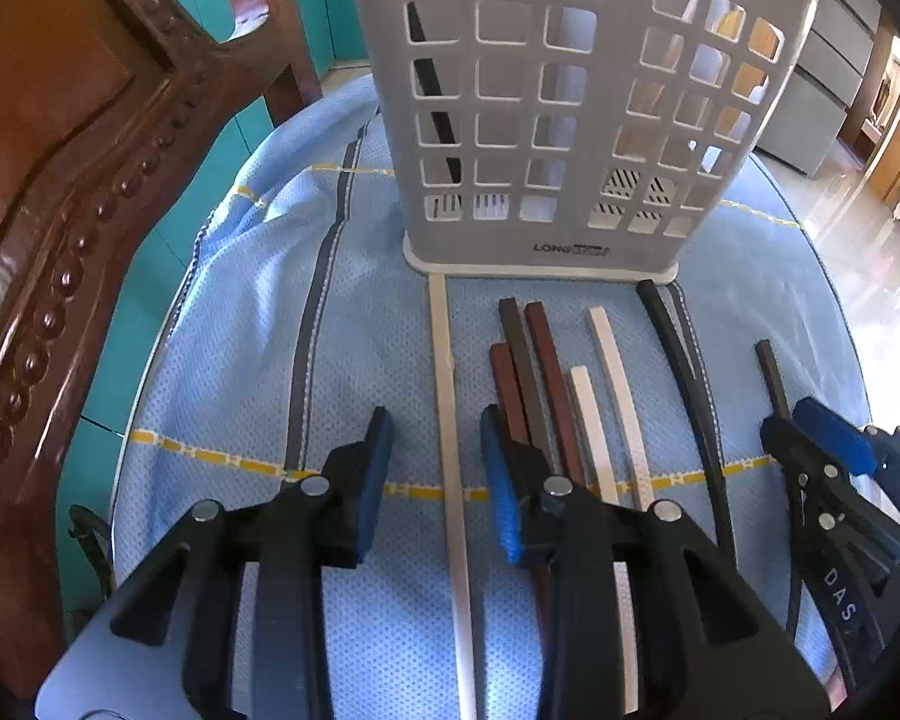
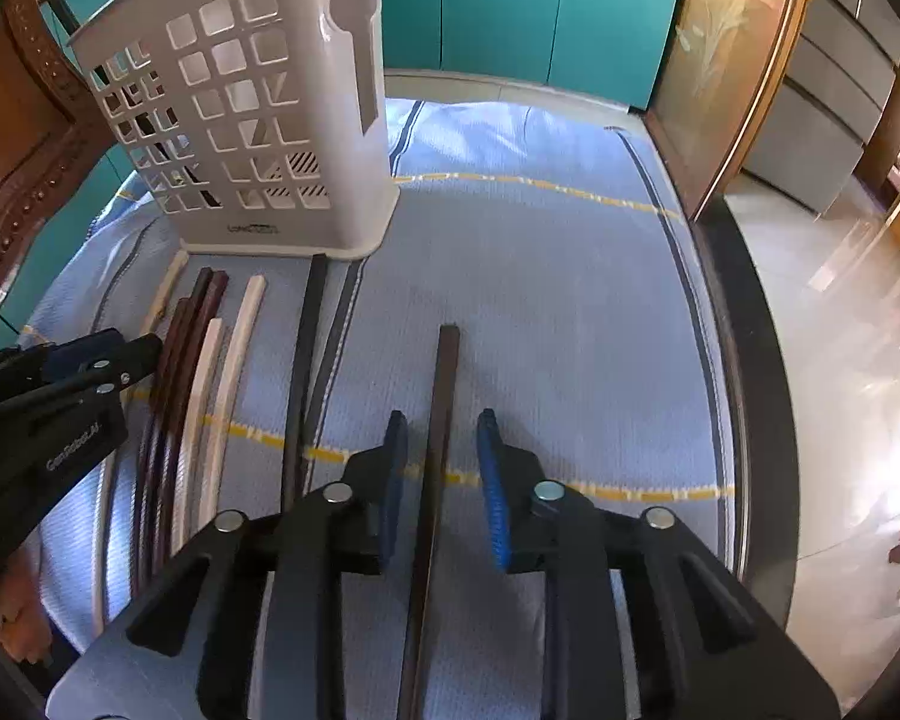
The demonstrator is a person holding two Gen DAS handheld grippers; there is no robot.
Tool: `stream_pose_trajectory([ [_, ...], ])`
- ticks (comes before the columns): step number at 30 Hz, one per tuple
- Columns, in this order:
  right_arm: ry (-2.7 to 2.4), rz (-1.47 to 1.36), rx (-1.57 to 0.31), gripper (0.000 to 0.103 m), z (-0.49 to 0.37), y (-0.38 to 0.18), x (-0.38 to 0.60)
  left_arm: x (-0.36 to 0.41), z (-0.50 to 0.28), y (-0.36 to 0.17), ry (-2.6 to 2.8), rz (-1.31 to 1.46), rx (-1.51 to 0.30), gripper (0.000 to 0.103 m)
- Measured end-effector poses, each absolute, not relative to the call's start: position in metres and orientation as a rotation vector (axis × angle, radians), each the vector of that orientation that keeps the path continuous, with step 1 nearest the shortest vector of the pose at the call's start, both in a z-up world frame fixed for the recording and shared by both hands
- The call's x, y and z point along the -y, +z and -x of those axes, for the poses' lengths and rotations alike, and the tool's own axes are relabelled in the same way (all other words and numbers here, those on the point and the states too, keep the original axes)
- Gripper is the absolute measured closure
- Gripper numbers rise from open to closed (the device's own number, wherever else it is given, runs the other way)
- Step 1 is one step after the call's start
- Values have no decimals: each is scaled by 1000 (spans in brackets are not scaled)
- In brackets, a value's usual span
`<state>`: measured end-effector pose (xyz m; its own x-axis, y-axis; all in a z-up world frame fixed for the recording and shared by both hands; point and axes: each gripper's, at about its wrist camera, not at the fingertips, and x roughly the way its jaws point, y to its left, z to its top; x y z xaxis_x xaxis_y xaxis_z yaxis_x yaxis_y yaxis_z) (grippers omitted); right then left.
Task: Organize utensils
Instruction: 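Grasp a light wooden stick with the left gripper while the right grasps a dark brown one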
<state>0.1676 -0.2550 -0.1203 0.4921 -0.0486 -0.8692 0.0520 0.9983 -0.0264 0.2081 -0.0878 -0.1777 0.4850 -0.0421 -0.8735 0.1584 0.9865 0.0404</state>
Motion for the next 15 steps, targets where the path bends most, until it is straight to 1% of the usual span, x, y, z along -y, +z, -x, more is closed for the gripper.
stream_pose_trajectory([
  [7,-55,-7,-1062,76,-176,-120,260,103,-219,-171,-100,-157,-1068,71],
  [8,-46,-9,-1065,77,-176,-119,260,104,-218,-171,-101,-157,-1069,75],
  [9,-25,-17,-1067,88,-175,-119,261,105,-217,-170,-108,-144,-1071,89],
  [10,-15,-21,-1070,95,-175,-118,260,106,-217,-170,-120,-124,-1072,92],
  [11,-4,-33,-1074,95,-175,-118,260,107,-217,-171,-118,-129,-1067,95],
  [15,35,-107,-1047,96,-167,-110,269,110,-212,-169,-125,-108,-1068,96],
])
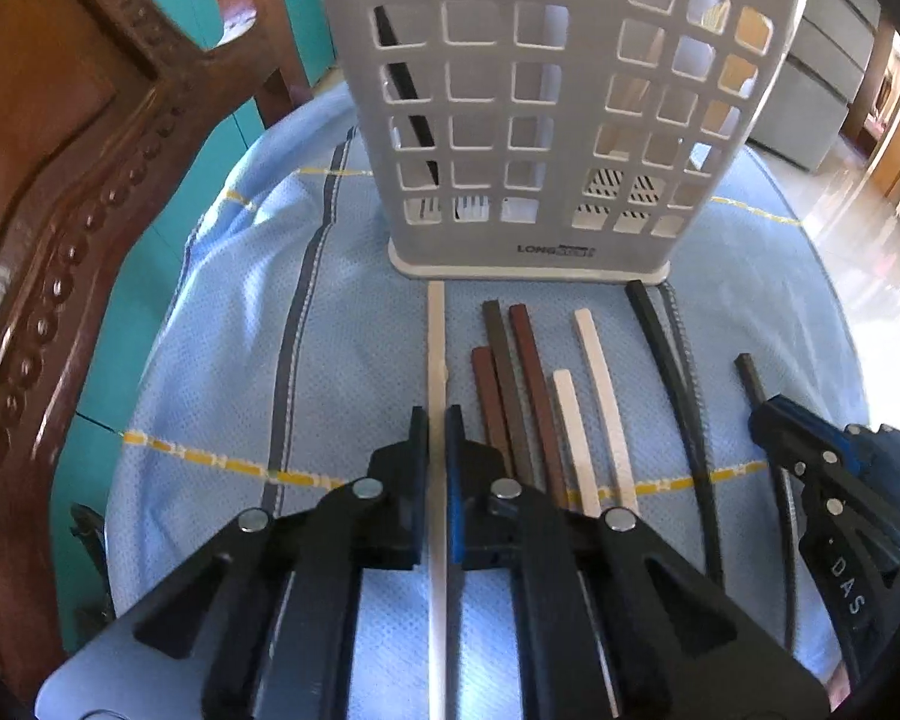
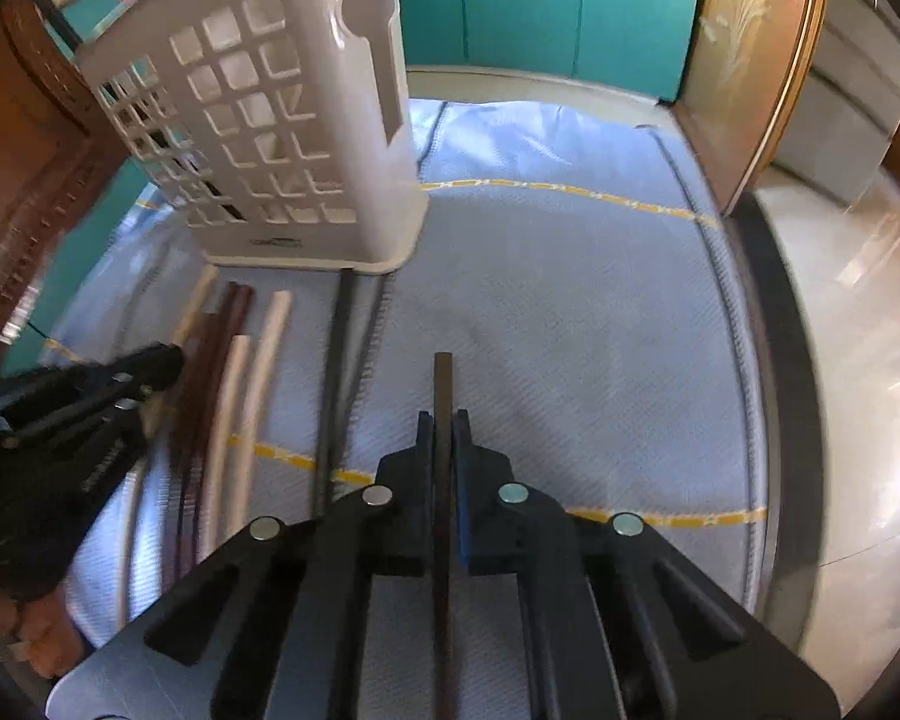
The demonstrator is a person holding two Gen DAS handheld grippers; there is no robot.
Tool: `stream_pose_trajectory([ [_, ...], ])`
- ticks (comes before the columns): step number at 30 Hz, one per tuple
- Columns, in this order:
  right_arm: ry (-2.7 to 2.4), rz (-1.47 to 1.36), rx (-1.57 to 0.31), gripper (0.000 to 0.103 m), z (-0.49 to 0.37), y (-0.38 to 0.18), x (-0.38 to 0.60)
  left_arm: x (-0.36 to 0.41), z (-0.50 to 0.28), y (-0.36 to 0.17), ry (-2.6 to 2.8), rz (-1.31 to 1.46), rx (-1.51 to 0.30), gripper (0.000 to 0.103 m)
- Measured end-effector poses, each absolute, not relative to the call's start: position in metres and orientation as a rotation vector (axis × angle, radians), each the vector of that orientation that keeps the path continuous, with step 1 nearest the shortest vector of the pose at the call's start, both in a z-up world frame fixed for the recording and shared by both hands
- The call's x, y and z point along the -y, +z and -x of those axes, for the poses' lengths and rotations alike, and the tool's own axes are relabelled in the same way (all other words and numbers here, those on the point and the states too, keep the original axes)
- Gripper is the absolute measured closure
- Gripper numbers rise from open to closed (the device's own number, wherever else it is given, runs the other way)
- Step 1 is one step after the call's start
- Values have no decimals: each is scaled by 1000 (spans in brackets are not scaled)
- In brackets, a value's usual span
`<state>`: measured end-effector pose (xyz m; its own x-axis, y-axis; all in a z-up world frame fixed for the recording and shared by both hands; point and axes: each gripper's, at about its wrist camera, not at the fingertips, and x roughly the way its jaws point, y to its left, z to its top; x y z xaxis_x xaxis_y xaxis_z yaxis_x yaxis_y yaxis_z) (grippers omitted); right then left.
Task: Organize utensils
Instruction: 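Grasp a light wooden stick with the left gripper while the right grasps a dark brown one, then lift both sticks over the white basket and open both grippers to drop them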
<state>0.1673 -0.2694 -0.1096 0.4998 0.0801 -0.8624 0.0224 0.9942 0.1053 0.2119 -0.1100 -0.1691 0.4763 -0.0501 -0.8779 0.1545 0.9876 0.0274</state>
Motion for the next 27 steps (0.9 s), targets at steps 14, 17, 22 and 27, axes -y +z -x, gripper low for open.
stream_pose_trajectory([
  [14,165,-93,-712,96,-91,26,287,104,-128,-41,-139,-108,-767,96],
  [17,178,-90,-667,96,-80,46,286,97,-107,-15,-143,-119,-699,96],
  [22,193,-86,-583,96,-74,79,282,91,-85,17,-135,-110,-624,96],
  [27,203,-75,-500,96,-95,120,279,81,-87,50,-149,-74,-581,96],
])
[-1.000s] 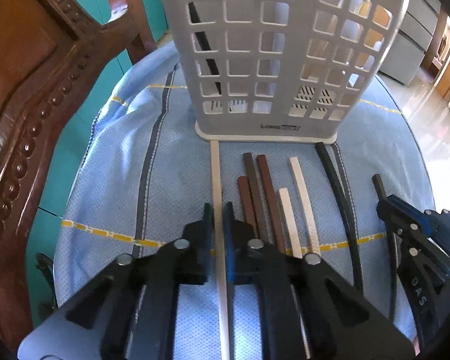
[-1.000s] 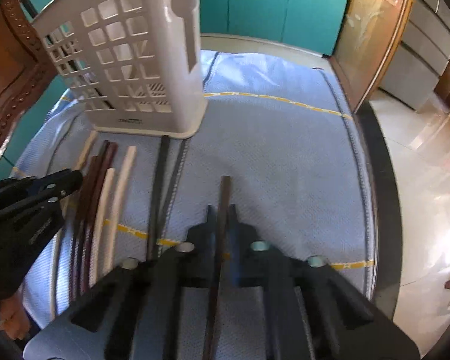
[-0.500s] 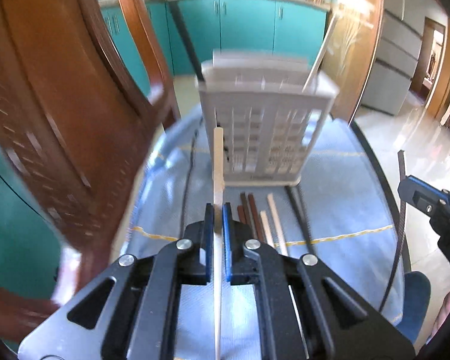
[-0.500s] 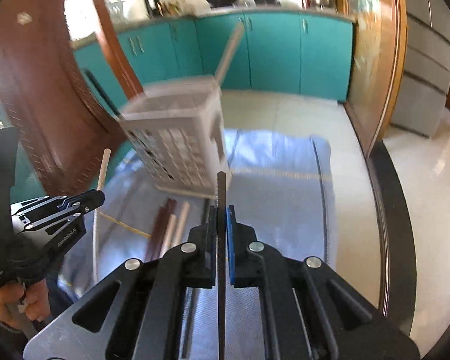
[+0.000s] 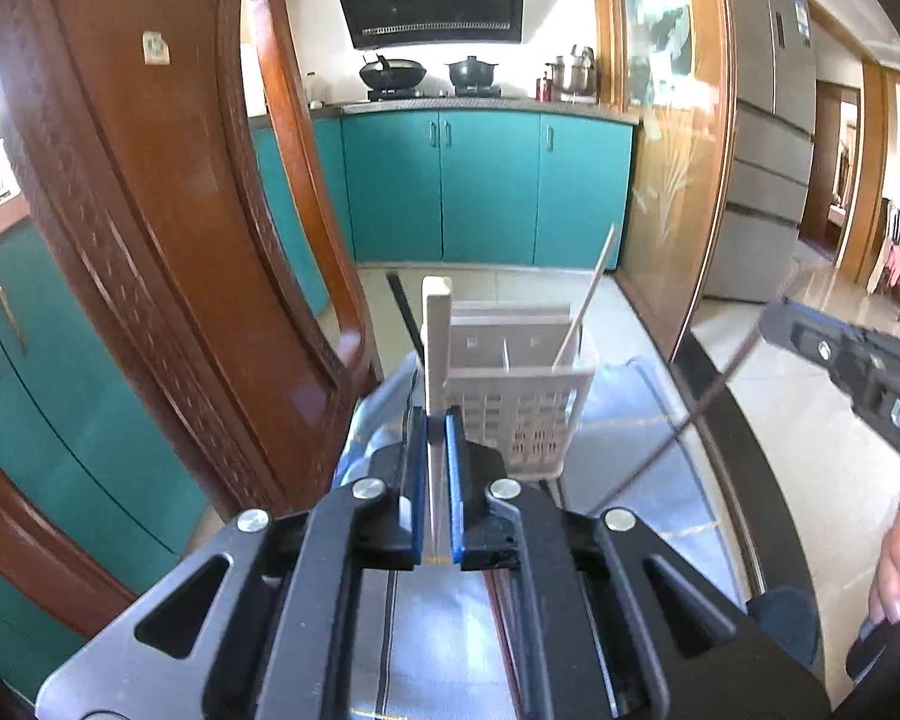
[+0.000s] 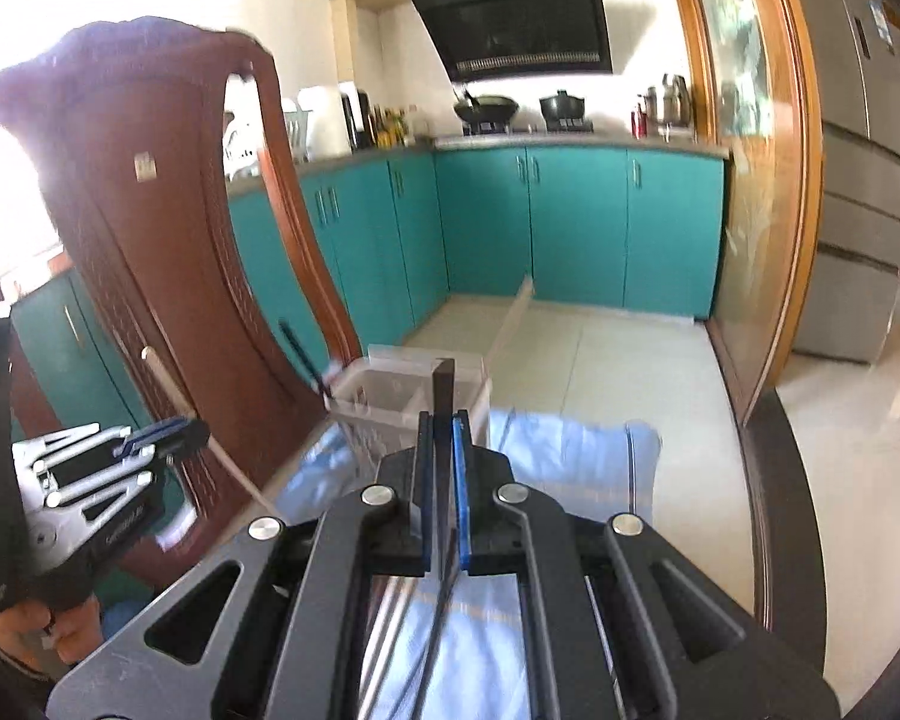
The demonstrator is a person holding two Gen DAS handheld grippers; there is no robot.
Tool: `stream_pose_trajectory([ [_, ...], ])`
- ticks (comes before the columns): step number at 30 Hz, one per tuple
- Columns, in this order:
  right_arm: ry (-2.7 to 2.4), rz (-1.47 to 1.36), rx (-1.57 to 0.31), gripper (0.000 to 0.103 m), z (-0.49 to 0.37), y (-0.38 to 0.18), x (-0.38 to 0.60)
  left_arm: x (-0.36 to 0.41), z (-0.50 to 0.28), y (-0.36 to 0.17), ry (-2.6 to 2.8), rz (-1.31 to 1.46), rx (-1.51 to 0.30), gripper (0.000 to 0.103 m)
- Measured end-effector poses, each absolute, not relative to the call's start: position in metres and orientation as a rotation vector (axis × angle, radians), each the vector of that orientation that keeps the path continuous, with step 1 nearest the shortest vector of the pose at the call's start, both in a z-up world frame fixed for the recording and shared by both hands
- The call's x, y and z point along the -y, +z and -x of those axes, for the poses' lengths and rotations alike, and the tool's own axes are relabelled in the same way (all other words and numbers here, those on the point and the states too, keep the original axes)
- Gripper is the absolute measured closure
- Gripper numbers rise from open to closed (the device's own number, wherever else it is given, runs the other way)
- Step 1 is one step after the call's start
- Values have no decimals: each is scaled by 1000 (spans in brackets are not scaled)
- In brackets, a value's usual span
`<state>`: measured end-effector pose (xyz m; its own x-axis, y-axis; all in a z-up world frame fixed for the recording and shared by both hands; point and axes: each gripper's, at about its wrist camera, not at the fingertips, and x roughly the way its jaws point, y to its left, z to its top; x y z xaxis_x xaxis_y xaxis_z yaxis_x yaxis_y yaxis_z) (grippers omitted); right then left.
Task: Organize utensils
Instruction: 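Lift both sticks over the white basket and open both grippers to drop them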
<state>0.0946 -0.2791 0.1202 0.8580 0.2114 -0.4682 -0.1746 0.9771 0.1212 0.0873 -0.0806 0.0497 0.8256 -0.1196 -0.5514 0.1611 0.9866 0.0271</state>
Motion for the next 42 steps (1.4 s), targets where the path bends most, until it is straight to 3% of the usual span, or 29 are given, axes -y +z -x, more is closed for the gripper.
stream_pose_trajectory([
  [11,195,-87,-403,96,-148,203,278,71,-139,159,-171,-53,-462,96],
  [16,153,-86,-355,96,-160,218,274,73,-159,180,-174,3,-402,96],
  [28,101,-62,-446,96,-198,137,270,100,-209,111,-163,-18,-505,96],
  [39,123,-87,-479,96,-172,105,272,96,-231,67,-164,-11,-590,96],
  [42,121,-82,-476,92,-163,102,273,93,-230,62,-162,-2,-598,95],
])
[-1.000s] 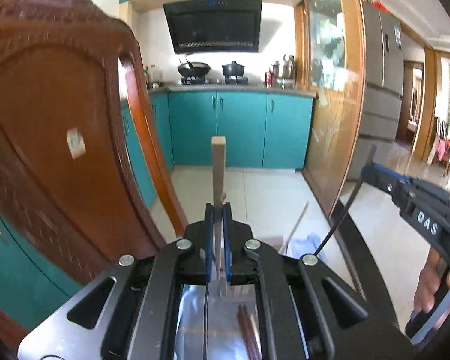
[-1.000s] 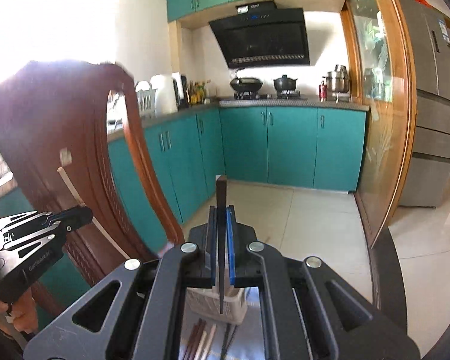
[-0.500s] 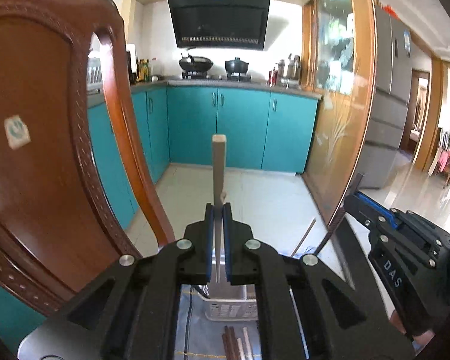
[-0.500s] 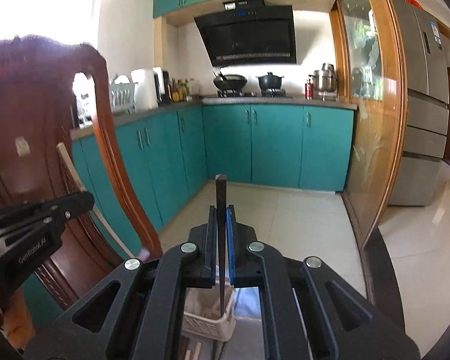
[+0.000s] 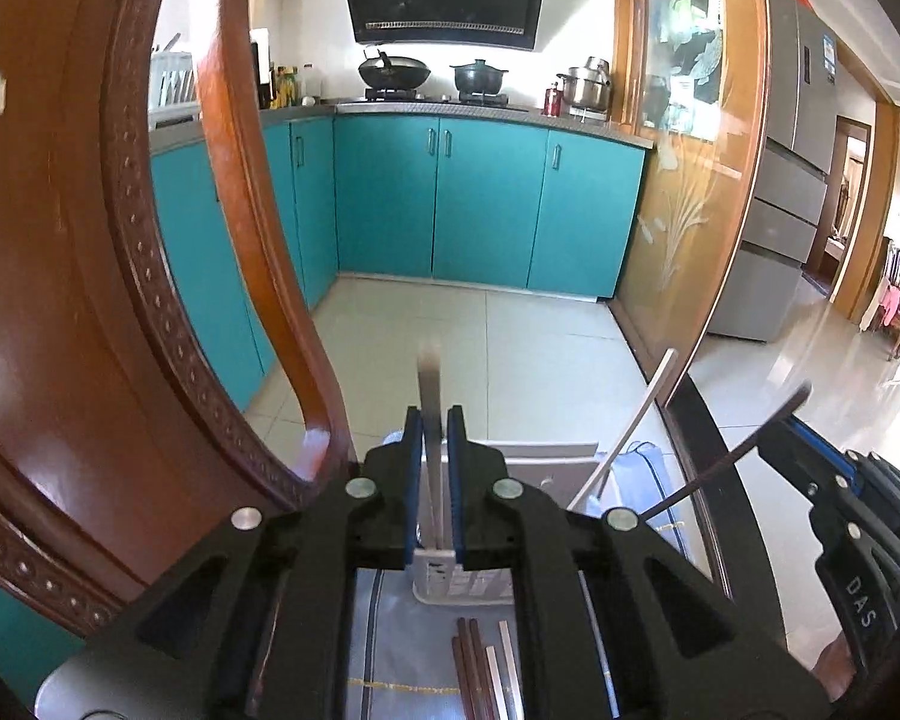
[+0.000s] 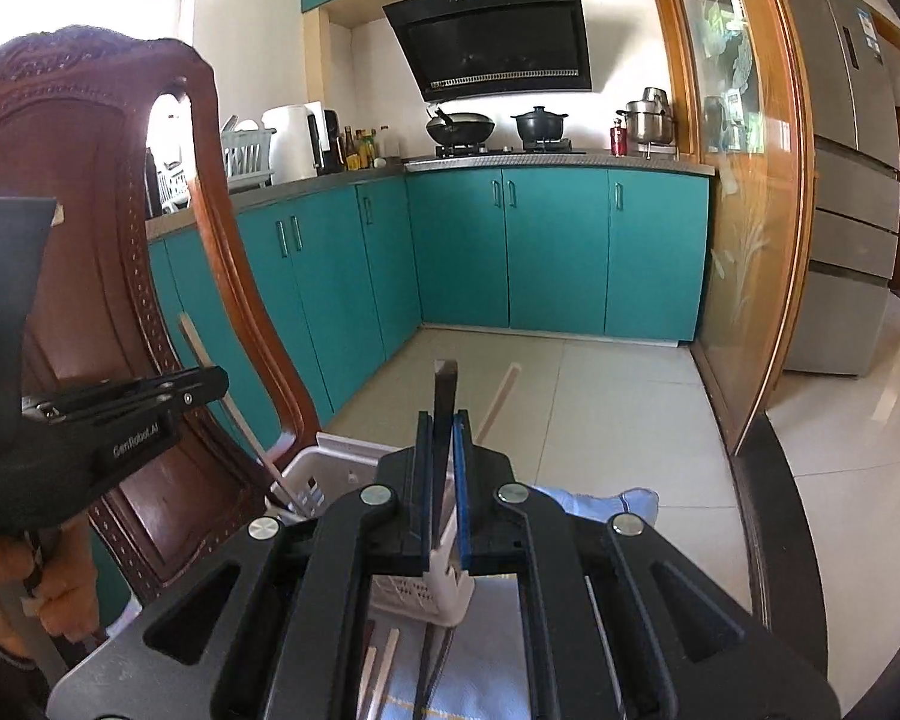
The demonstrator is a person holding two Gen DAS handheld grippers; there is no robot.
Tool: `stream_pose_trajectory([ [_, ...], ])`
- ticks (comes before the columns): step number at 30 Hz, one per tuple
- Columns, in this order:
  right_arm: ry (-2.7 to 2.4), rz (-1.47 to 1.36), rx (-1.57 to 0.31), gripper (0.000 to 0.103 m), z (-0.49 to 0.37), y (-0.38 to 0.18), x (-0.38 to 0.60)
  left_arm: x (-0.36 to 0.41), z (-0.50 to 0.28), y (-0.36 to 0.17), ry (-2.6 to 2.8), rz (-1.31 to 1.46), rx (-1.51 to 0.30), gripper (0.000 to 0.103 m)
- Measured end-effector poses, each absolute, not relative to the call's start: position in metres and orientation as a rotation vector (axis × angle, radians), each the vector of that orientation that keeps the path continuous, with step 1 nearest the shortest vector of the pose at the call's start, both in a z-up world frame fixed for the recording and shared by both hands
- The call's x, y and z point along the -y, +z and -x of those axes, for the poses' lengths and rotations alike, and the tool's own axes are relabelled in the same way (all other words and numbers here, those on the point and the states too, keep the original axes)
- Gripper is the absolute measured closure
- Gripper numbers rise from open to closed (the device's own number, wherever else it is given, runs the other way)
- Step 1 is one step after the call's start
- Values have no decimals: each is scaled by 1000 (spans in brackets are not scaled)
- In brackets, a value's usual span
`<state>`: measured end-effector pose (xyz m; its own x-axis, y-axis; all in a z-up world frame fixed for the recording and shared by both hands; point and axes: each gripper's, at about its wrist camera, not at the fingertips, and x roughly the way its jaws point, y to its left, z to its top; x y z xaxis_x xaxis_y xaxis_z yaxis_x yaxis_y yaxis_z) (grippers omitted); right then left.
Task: Organize utensils
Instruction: 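Lift both sticks over the white basket and open both grippers to drop them, then move both grippers back down to the remaining chopsticks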
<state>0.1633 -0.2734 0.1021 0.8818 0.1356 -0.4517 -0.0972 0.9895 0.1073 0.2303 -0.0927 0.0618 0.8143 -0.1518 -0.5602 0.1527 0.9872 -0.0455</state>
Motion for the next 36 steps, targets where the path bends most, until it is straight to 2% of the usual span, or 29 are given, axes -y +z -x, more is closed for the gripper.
stream_pose_trajectory([
  [2,118,-78,-450,83,-152,105,276,89,-226,60,-167,4,-590,92],
  [4,109,-90,-404,69,-137,111,283,85,-217,59,-173,12,-575,91],
  [7,100,-133,-328,62,-106,116,300,76,-192,53,-186,26,-553,87],
  [12,83,-169,-337,61,-67,77,317,71,-161,5,-227,28,-650,85],
  [17,75,-136,-790,61,-106,-33,297,83,-159,-95,-286,74,-946,85],
  [21,99,-129,-930,62,-124,-76,275,98,-155,-146,-276,36,-1075,85],
  [26,118,-105,-993,62,-143,-93,256,91,-149,-170,-281,58,-1123,83],
  [29,118,-80,-1035,62,-154,-101,249,82,-147,-169,-277,47,-1116,90],
  [33,122,-52,-1091,61,-160,-113,241,65,-143,-163,-267,51,-1117,91],
  [35,116,0,-1075,67,-155,-115,235,58,-139,-161,-279,66,-1116,91],
  [36,115,15,-1071,83,-152,-115,234,55,-137,-159,-277,71,-1110,91],
])
